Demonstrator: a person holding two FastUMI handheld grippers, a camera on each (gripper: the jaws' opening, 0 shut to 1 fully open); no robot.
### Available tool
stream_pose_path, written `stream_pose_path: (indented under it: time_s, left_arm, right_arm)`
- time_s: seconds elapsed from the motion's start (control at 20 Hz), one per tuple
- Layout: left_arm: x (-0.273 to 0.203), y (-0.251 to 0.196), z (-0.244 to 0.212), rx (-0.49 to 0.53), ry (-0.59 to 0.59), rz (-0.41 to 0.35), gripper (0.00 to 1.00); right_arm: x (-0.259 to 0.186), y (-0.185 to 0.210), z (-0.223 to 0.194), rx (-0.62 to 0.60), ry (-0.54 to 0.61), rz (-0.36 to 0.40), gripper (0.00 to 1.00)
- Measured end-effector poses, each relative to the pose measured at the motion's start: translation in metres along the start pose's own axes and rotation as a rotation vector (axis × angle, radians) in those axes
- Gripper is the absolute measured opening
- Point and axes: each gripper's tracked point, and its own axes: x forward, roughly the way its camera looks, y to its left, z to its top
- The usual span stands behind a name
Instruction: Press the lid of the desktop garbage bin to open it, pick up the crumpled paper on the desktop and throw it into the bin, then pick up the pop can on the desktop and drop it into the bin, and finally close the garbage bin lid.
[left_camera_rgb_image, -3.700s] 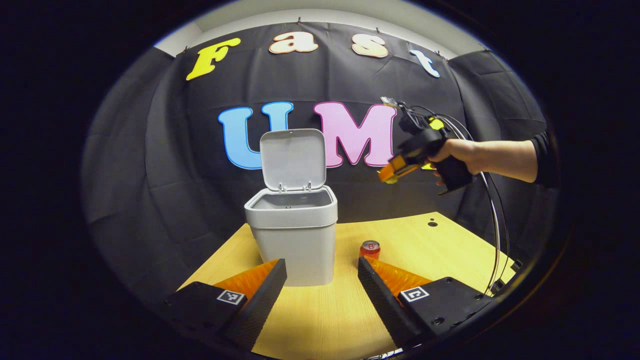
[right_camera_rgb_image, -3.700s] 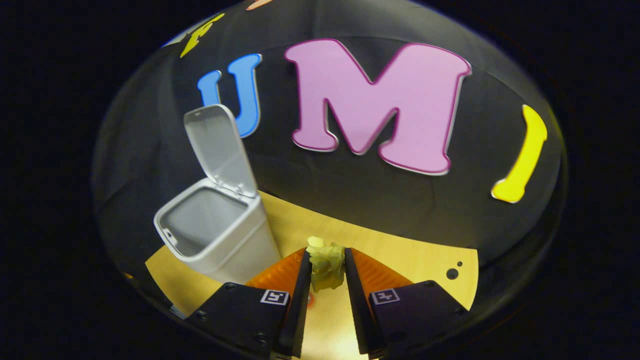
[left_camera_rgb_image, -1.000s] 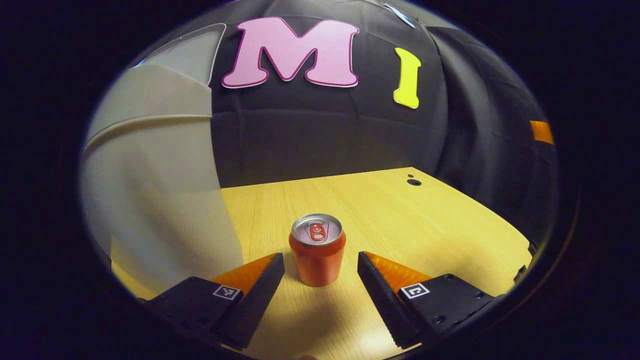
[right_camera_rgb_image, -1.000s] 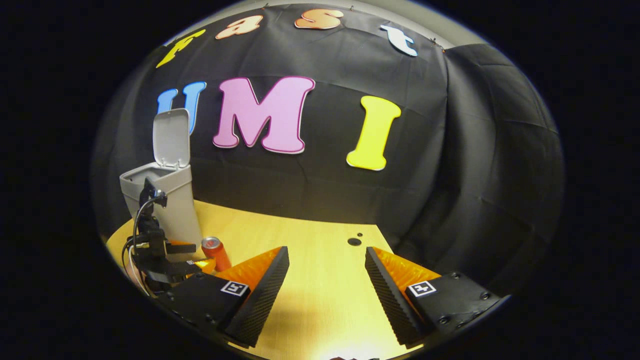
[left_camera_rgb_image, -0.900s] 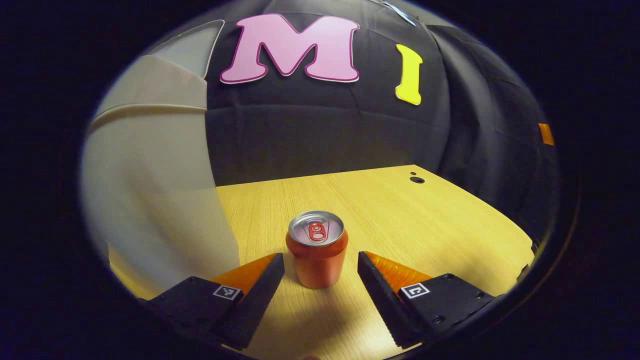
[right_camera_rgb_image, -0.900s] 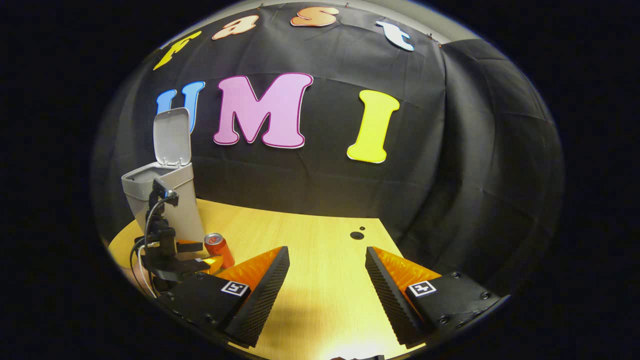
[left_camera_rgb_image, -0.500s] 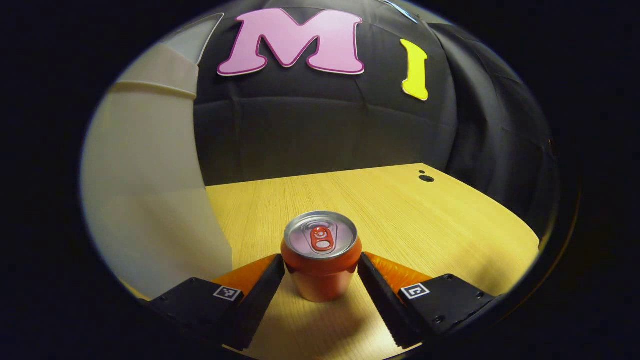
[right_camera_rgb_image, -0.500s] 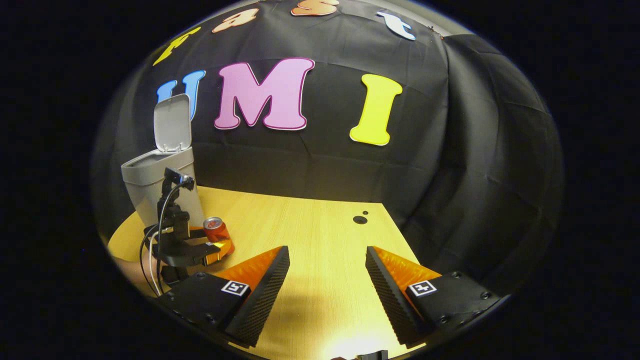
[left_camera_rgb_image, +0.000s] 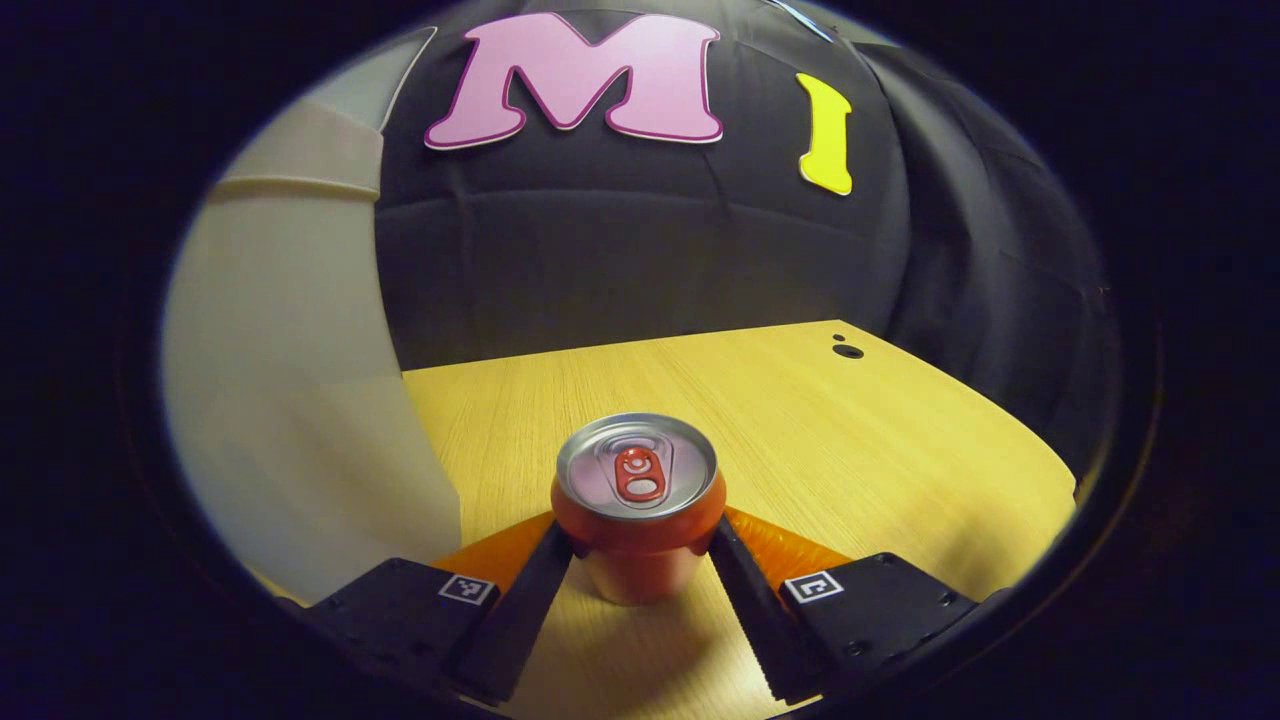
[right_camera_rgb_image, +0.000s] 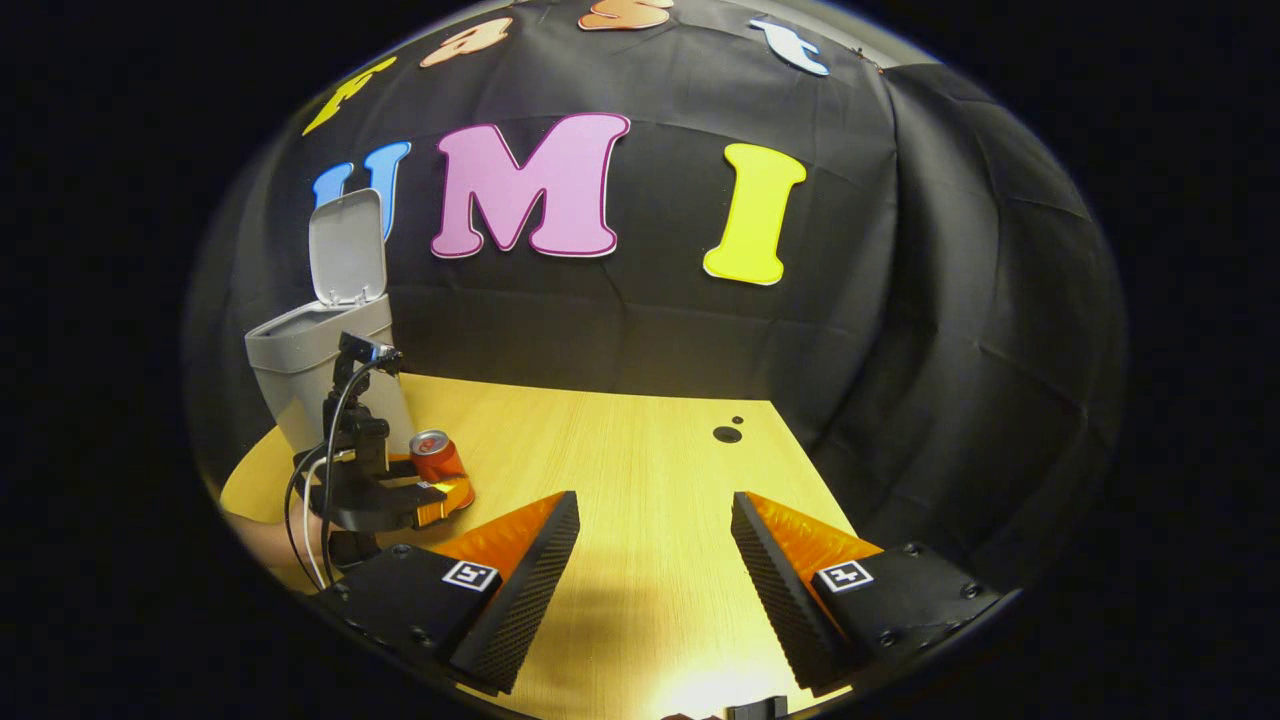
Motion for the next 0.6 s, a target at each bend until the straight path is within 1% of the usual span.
stream_pose_path:
  time_s: [0.25, 0.45, 0.6]
  left_arm:
    - [-0.037, -0.023, 0.061, 0.044, -0.078, -0.051, 0.89]
    - [-0.071, -0.038, 0.113, 0.02, -0.137, -0.082, 0.89]
    - [-0.098, -0.041, 0.164, 0.007, -0.223, -0.097, 0.89]
  right_arm:
    - [-0.015, -0.008, 0.011, 0.034, -0.02, -0.026, 0.99]
    - [-0.031, -0.01, 0.027, 0.057, -0.056, -0.029, 0.99]
    - [-0.048, -0.007, 0.043, 0.085, -0.091, -0.028, 0.99]
